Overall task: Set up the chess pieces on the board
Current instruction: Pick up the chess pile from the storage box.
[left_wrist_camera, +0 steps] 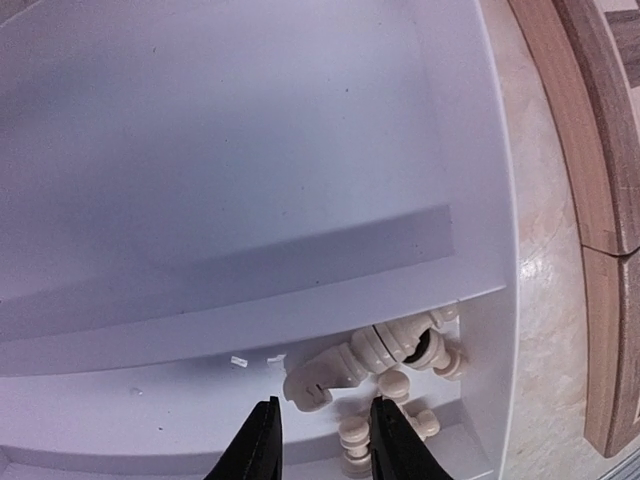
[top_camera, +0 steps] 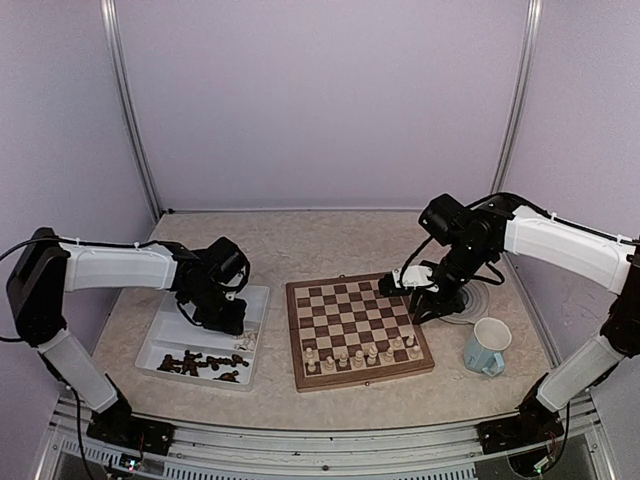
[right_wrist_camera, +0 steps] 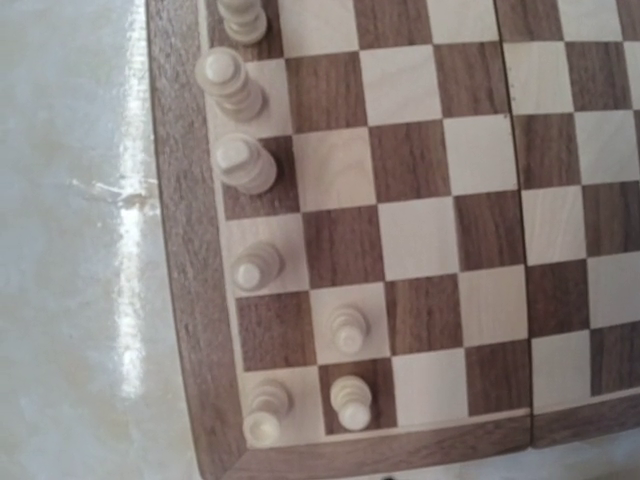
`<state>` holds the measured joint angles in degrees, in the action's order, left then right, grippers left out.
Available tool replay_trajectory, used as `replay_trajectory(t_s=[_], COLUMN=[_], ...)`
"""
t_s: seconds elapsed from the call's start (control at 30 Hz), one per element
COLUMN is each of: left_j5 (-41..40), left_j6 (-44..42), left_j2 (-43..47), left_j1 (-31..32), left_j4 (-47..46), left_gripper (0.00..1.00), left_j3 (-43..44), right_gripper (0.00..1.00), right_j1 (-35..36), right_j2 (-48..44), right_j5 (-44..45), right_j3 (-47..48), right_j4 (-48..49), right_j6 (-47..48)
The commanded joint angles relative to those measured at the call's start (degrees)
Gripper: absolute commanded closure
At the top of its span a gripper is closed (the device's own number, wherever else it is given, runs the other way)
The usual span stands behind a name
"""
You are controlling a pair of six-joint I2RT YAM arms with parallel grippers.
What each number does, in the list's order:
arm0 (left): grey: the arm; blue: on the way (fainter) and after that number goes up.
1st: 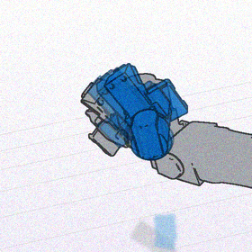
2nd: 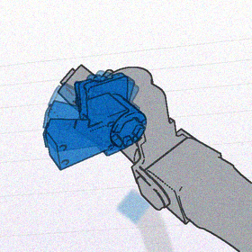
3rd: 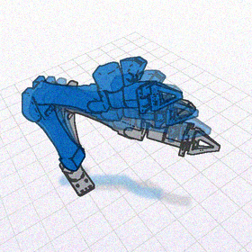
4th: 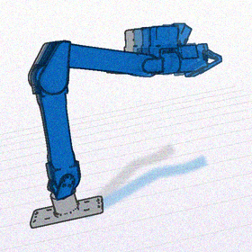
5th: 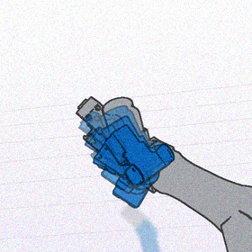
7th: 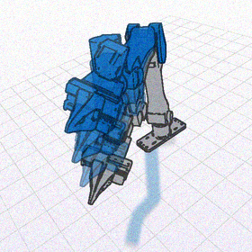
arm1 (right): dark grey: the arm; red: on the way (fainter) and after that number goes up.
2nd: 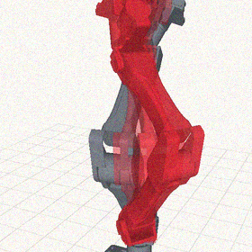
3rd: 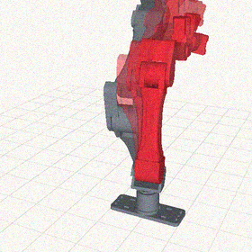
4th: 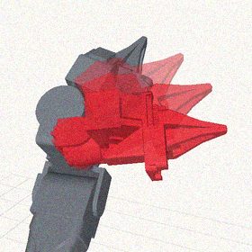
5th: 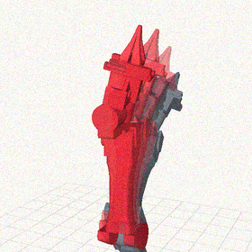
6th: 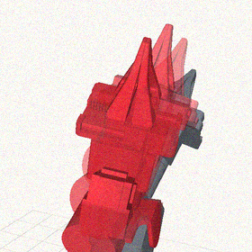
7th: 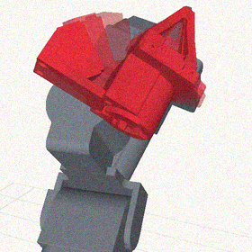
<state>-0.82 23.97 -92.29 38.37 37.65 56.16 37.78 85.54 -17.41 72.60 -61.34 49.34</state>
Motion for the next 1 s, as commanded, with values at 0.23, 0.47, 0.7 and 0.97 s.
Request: replay_trajectory(t_s=[0.23, 0.47, 0.7, 0.97], left_j5=[-3.2, -3.5, -3.3, -4.0], left_j6=[-7.2, -9.8, -9.9, -8.1], left_j2=[-6.9, -10.4, -9.6, 0.1], left_j1=[1.6, 4.0, 4.8, 5.5], left_j4=[2.6, 1.5, 0.4, 1.7], left_gripper=[0.70, 0.68, 0.80, 0.90], left_j3=[3.8, 4.5, 2.2, 0.3], right_gripper=[0.74, 0.74, 0.74, 0.74], right_j1=[-0.9, -0.8, -0.9, -0.9], right_j2=[-0.6, 0.3, 1.4, 3.9], right_j5=[-2.7, -2.9, -3.8, -8.3], right_j3=[-1.0, -1.1, 0.0, 3.9], right_j4=[0.7, 0.8, 0.4, -0.2], right_j6=[-0.2, -0.7, -1.2, -1.9])
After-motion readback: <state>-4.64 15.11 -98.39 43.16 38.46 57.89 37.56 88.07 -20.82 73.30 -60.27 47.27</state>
